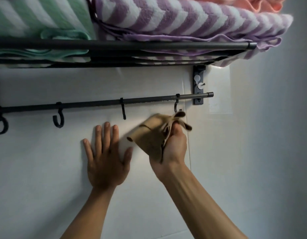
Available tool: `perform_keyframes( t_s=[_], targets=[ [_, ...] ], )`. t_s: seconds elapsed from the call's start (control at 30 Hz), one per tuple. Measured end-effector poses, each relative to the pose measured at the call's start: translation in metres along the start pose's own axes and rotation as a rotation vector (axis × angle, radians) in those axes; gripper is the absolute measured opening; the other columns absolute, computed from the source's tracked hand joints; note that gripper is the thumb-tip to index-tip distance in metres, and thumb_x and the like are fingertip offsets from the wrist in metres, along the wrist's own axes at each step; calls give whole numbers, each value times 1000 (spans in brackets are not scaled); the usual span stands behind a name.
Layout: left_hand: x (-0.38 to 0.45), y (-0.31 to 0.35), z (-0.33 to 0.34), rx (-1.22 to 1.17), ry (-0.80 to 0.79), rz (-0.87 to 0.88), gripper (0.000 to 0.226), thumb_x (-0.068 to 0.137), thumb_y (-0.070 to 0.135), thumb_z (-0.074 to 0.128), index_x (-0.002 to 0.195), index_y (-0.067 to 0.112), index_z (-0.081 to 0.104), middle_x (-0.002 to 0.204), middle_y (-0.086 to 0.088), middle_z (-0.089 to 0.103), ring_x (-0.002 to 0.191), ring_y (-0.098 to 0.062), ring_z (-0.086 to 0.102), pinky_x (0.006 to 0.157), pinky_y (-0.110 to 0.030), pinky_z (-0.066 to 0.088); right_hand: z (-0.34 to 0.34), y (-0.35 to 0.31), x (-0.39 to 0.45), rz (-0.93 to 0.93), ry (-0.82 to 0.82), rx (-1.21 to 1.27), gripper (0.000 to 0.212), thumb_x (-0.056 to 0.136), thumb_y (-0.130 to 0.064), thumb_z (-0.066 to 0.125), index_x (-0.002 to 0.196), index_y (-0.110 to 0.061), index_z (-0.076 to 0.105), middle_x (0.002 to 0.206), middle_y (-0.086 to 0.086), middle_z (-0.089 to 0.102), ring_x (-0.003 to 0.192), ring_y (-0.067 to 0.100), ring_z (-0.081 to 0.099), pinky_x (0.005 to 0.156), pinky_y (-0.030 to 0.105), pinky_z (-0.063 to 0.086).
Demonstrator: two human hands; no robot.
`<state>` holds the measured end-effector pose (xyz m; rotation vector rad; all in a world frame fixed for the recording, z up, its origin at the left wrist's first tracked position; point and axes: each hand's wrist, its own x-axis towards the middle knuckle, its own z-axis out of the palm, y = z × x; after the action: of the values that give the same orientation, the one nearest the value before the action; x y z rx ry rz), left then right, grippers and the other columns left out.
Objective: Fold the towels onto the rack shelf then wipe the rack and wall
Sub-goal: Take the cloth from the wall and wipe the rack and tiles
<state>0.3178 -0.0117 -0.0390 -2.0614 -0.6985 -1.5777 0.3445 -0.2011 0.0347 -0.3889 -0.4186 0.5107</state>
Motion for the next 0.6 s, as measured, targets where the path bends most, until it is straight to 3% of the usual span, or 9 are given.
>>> perform_keyframes(
  t_s=[0.13,0.3,0.4,0.5,0.6],
  targets=[
    [2,-1,-2,-35,-24,10,80,97,59,35,161,14,17,168,-12,11,156,-33,6,120,-64,10,29,-10,15,-57,-18,52,36,104,-26,35,74,-22,54,58,-3,57,55,12,55,53,20,47],
    [3,2,-5,-57,-56,8,79,98,60,25,161,15,10,169,-10,5,156,-31,2,122,-62,4,55,4,23,-163,-35,-32,21,102,-12,46,90,-17,63,66,-2,65,63,12,59,62,29,48],
    [2,0,-4,-38,-83,19,79,97,60,14,161,14,10,169,-11,4,156,-32,2,123,-60,1,63,26,31,-276,15,-177,9,97,-8,60,100,-14,65,85,1,70,79,13,67,74,31,55],
    [2,-2,-2,-30,-78,36,78,96,54,24,161,13,11,169,-13,5,156,-33,4,122,-62,3,59,42,35,-296,97,-344,5,87,-15,75,88,-14,70,80,1,73,77,16,70,70,30,57],
    [3,-1,-2,-26,-60,45,82,92,53,34,161,13,13,168,-14,6,156,-34,5,122,-62,3,54,42,36,-260,102,-386,12,86,-14,77,76,-16,70,73,-2,71,74,14,67,71,30,55]
  ],
)
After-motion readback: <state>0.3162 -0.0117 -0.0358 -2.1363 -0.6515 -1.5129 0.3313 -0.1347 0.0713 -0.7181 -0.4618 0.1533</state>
